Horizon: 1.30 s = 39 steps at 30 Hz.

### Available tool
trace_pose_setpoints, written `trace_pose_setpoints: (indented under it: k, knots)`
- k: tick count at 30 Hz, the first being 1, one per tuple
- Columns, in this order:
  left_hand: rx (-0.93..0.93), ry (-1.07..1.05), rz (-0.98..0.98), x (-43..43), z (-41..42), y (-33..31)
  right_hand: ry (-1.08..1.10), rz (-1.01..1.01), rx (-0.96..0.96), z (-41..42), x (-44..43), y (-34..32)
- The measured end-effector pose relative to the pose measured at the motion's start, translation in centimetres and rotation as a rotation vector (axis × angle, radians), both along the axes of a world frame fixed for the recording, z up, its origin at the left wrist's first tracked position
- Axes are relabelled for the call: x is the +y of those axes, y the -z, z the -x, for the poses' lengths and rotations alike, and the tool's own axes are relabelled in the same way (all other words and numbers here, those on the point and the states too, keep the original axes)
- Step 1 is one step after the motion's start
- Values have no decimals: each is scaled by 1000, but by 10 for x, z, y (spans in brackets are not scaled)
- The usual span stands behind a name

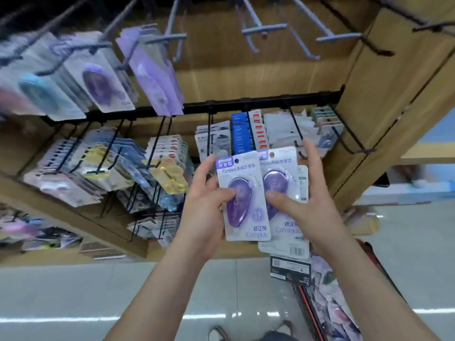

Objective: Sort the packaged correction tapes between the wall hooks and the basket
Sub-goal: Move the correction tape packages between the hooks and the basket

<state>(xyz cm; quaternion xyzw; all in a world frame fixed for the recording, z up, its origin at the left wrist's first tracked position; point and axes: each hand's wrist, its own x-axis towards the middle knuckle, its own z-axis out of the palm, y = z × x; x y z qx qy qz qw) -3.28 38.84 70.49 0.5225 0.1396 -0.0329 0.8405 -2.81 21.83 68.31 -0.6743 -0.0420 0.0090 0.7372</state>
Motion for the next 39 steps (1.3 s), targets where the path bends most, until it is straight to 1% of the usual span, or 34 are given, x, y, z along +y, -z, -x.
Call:
trace_pose_setpoints:
  k: [3, 7, 10, 13, 16, 19, 23, 26, 29, 33, 35, 37, 38, 39]
  knots:
    - [-51, -70, -16, 36, -4, -15, -62, 86, -90, -7, 37, -13]
    - [-124, -181, -143, 67, -5, -30, -154, 133, -99, -11, 80, -28]
    - [-140, -268, -197, 91, -6, -36, -199, 213, -134, -13, 104, -35]
    - [-153, -221, -170, 119, -8, -45, -246, 281, -164, -16, 125, -44]
    - [-194, -189, -155, 146, -12, -57, -252, 277, -194, -23, 148, -52]
    - [-265, -294, -170, 170, -22, -73, -244, 287, -244, -31, 173, -63]
    - [-380, -495, -315, 195, -41, -93, -258, 348, -279, -41, 205, -72]
    - [-400, -531, -395, 208, -56, -98, -225, 365, -303, -47, 223, -74]
    - [-395, -514, -415, 214, -64, -94, -185, 350, -270, -52, 229, -72]
    - [-417, -457, -466, 212, -67, -98, -193, 259, -221, -50, 229, -69]
    - [-383, -424, -442, 211, -67, -101, -206, 215, -197, -49, 228, -68]
    - [-312, -385, -368, 214, -68, -101, -214, 175, -166, -49, 228, -67]
    - [-290, -375, -356, 216, -69, -99, -215, 146, -142, -50, 228, -67]
    - [-284, -375, -383, 218, -67, -98, -213, 108, -117, -51, 229, -67]
